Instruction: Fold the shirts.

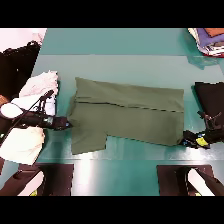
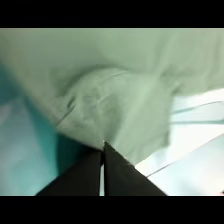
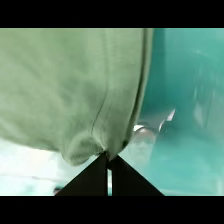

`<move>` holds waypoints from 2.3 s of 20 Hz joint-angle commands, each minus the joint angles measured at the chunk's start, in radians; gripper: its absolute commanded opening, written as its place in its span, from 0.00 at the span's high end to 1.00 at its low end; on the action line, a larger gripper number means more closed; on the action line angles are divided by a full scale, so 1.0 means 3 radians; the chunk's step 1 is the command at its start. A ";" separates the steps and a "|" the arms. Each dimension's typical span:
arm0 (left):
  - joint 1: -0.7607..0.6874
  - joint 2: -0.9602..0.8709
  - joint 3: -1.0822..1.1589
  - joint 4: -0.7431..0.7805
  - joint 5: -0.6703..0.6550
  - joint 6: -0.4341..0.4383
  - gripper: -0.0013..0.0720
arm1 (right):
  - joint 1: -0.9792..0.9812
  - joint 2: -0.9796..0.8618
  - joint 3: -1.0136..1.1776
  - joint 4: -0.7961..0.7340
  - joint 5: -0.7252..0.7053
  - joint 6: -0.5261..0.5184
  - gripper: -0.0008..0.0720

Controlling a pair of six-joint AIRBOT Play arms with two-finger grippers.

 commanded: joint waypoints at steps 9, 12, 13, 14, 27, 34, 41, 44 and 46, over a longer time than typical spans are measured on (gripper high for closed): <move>0.0001 0.0776 0.0317 0.0141 -0.0652 -0.0448 0.95 | 0.0088 0.0576 0.0999 -0.0097 0.0613 0.0005 0.97; 0.0001 0.0336 0.0525 0.0193 -0.0079 -0.0312 0.95 | 0.0348 0.0036 0.1371 -0.0100 0.0395 0.0005 0.97; 0.0001 0.0141 0.0612 0.0212 0.0070 -0.0312 0.95 | 0.0420 -0.0189 0.1508 -0.0099 0.0295 0.0005 0.97; 0.0001 -0.0055 0.0692 0.0212 0.0211 -0.0310 0.95 | 0.0487 -0.0448 0.1663 -0.0098 0.0193 0.0005 0.97; 0.0001 -0.1399 0.1500 0.0170 0.0994 -0.0436 0.24 | 0.0596 -0.2566 0.3438 0.0718 -0.0099 -0.0085 0.51; 0.0001 -0.1392 0.1675 0.0123 0.0532 -0.0407 0.89 | 0.0090 -0.2585 0.3244 0.0793 0.0343 -0.0346 0.34; -0.0315 -0.1400 0.1675 -0.0126 0.0710 -0.0374 0.95 | 0.0009 -0.2588 0.2307 0.1143 -0.0160 -0.0727 0.29; -0.0724 -0.1434 0.1678 -0.0131 0.1109 -0.0379 0.95 | 0.0160 -0.2588 0.2171 0.1348 -0.0270 -0.0868 0.37; -0.0937 -0.1563 0.1740 -0.0163 0.1203 -0.0379 0.95 | 0.0244 -0.2586 0.2174 0.1387 -0.0268 -0.0874 0.74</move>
